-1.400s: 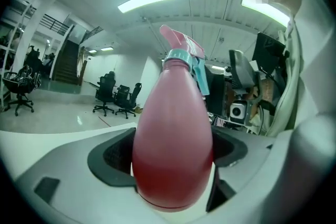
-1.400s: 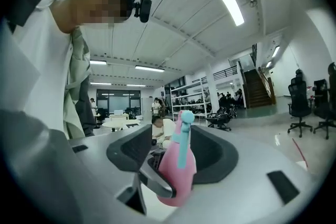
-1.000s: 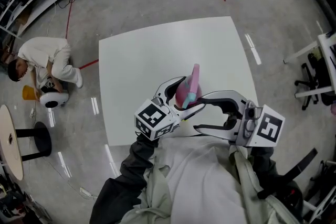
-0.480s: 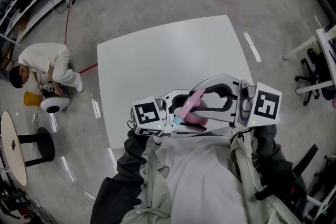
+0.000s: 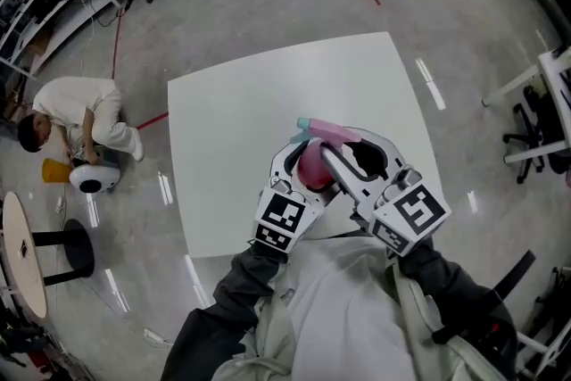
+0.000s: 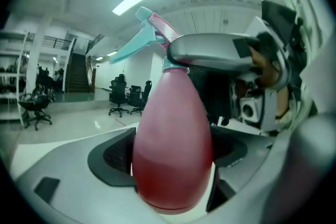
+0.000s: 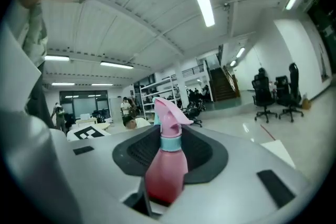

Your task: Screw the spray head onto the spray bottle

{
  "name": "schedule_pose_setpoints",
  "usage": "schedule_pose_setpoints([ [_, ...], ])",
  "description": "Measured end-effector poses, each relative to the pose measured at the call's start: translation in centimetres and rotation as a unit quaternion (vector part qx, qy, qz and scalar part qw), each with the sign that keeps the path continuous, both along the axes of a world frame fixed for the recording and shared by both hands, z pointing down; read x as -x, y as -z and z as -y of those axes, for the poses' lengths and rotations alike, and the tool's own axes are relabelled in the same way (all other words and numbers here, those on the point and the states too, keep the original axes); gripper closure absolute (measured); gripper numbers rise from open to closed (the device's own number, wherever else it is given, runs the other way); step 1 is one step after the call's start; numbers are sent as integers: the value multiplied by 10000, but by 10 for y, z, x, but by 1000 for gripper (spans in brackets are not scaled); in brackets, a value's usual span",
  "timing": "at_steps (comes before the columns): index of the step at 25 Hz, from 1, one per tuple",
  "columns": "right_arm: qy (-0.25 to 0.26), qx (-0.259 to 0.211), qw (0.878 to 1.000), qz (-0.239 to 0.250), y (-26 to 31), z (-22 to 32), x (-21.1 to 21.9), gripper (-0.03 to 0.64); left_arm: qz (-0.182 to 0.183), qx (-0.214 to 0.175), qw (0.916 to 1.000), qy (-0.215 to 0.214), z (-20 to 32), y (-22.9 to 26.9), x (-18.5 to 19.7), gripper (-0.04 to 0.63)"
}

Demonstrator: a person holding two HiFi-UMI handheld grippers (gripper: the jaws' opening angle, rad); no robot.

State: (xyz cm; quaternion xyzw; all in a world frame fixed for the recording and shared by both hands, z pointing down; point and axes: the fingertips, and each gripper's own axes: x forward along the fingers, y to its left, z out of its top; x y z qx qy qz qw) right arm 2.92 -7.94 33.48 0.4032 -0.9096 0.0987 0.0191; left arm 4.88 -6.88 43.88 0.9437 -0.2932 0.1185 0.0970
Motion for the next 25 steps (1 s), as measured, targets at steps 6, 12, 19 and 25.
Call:
schedule_pose_setpoints([
  [6, 2042, -724, 9757, 320, 25, -38, 20, 444, -1101, -19, 9795, -1687, -41, 32, -2, 169],
  [12, 2403, -1017, 9649, 294, 36, -40, 24, 476, -1076, 3, 9749, -1950, -43, 41, 5, 169],
  [19, -544, -872, 9946, -111, 19, -4, 3, 476, 128, -549, 9981, 250, 5, 18, -5, 169],
  [25, 2199, -854, 9711, 375, 26, -45, 20, 455, -1072, -429, 9820, -1496, -33, 48, -13, 169],
])
